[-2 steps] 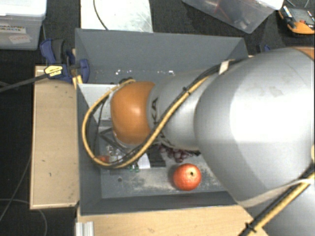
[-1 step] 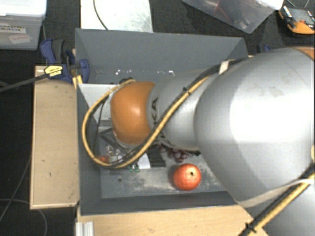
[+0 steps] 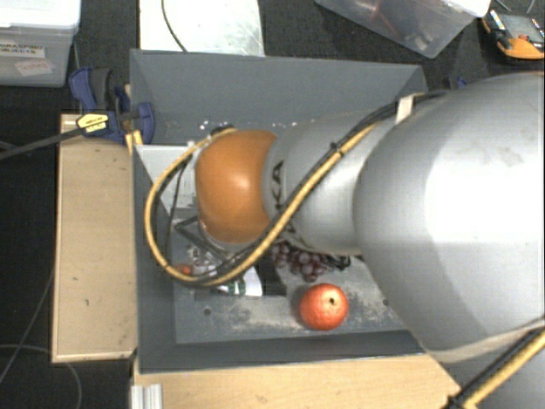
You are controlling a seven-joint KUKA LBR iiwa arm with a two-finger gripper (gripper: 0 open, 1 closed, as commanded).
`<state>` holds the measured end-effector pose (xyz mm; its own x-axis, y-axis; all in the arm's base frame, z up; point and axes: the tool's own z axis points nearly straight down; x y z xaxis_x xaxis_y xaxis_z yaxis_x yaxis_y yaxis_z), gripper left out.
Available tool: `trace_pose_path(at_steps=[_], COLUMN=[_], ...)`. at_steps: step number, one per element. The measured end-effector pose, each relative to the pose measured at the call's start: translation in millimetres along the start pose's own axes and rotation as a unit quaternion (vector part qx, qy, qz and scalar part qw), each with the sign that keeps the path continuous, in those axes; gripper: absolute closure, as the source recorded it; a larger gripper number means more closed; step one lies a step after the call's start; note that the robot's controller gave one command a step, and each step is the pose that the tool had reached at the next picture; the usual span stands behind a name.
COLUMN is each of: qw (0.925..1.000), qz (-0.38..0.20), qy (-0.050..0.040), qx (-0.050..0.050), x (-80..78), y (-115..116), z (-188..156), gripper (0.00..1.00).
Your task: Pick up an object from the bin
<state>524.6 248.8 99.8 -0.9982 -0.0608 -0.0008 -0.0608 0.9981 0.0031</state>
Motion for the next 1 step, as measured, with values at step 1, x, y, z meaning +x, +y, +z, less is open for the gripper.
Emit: trace_pose_path(at_steps=[1], qw=[1.0], qz=[0.0], qy=[-0.0042], qx=[-0.002], x=[-2.7], y=[0.8], z=[-37.3], gripper=[1.0])
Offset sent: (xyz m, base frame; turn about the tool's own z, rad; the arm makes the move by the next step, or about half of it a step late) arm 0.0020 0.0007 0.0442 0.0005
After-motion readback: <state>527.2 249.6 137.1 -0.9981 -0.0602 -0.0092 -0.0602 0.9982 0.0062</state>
